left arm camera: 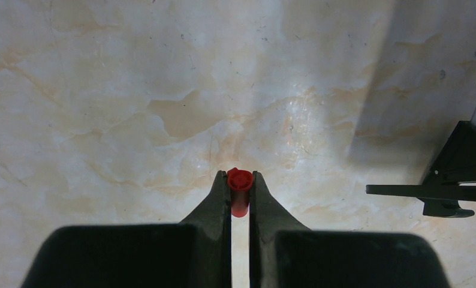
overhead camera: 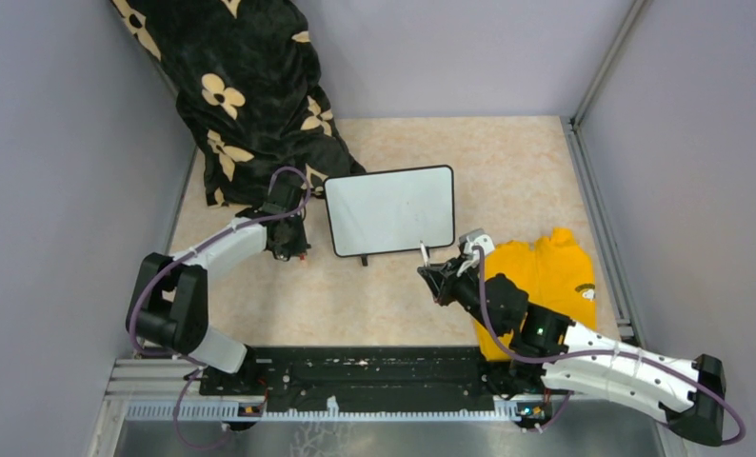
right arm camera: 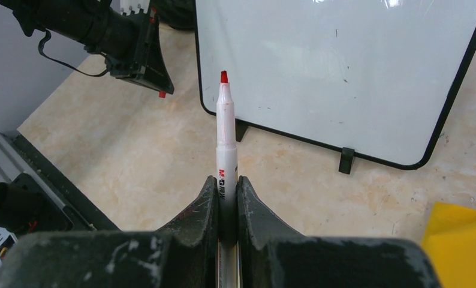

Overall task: Write a sentence on the whiteboard
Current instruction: Place the pen cap at the center of the board.

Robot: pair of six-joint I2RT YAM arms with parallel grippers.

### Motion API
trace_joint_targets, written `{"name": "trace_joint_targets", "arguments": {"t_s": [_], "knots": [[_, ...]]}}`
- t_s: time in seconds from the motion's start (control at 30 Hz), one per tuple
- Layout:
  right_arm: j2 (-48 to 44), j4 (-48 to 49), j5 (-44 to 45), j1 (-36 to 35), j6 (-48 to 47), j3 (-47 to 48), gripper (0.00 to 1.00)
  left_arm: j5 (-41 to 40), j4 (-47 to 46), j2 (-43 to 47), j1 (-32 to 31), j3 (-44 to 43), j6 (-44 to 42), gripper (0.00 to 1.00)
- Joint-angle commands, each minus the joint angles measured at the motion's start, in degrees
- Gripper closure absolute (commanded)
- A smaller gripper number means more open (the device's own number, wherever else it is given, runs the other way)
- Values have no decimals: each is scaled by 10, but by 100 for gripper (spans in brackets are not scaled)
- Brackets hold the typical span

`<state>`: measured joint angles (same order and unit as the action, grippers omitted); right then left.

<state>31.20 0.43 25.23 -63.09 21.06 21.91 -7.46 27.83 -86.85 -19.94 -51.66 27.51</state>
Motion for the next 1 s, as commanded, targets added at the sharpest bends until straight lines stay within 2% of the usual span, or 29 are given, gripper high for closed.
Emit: {"name": "trace_joint_targets", "arguments": {"t_s": [0.0,0.1,0.33,0.8,0.97], "knots": [[-16,13,-6,4,-1,22,100,-2,-16,-10,5,5,1,93],[-16,11,-5,4,1,24,100,4,-21,-19,5,9,-3,92],[-6,7,-3,4,4,29,100,11,-38,-27,5,24,-5,79],[4,-18,-1,4,9,35,100,23,-46,-38,5,27,-11,70],[4,-21,-4,4,11,39,100,2,-32,-11,5,26,2,65]]}}
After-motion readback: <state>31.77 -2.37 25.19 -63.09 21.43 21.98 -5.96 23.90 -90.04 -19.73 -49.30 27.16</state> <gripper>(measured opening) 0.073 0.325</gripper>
